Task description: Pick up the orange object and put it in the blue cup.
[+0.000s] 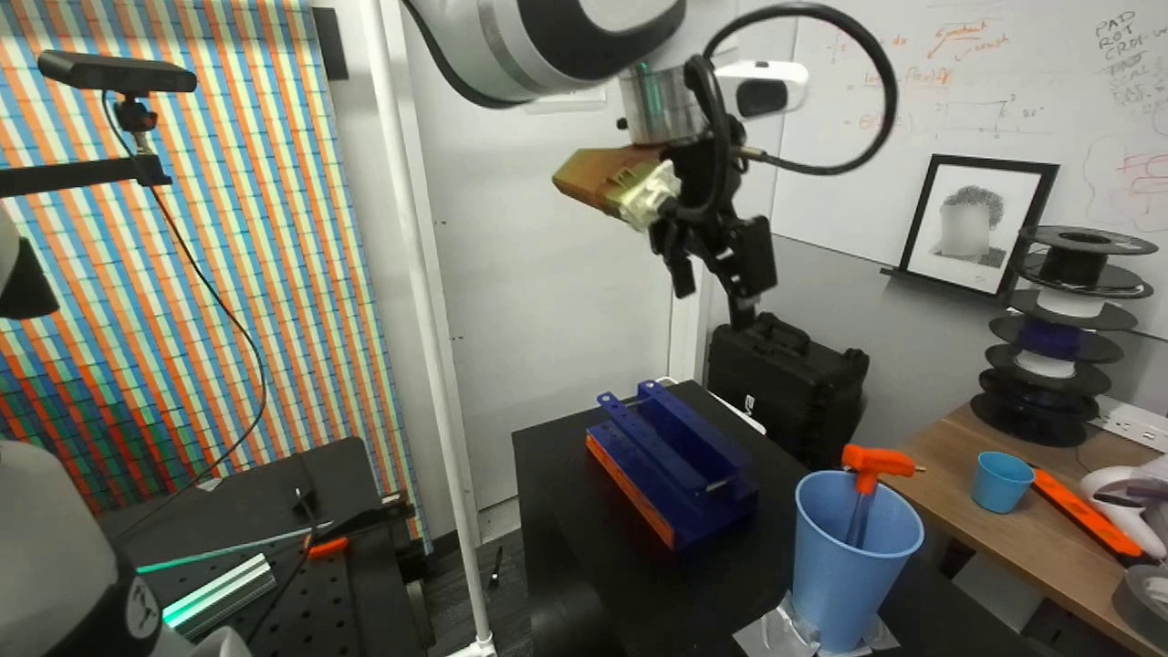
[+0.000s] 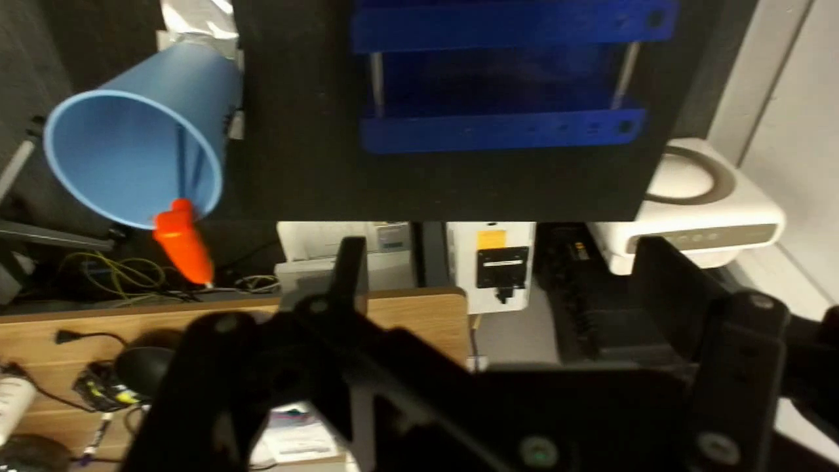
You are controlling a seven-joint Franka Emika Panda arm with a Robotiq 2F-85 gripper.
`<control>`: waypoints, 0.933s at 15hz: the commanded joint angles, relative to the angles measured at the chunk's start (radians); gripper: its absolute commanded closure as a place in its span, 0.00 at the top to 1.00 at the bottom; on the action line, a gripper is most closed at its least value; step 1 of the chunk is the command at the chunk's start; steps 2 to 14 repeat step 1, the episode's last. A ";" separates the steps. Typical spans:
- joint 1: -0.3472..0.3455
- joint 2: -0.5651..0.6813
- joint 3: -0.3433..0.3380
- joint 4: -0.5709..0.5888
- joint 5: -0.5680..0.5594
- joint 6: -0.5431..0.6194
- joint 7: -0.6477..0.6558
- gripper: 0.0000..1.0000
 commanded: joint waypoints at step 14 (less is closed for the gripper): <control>0.029 -0.045 0.013 -0.025 0.081 -0.027 -0.055 1.00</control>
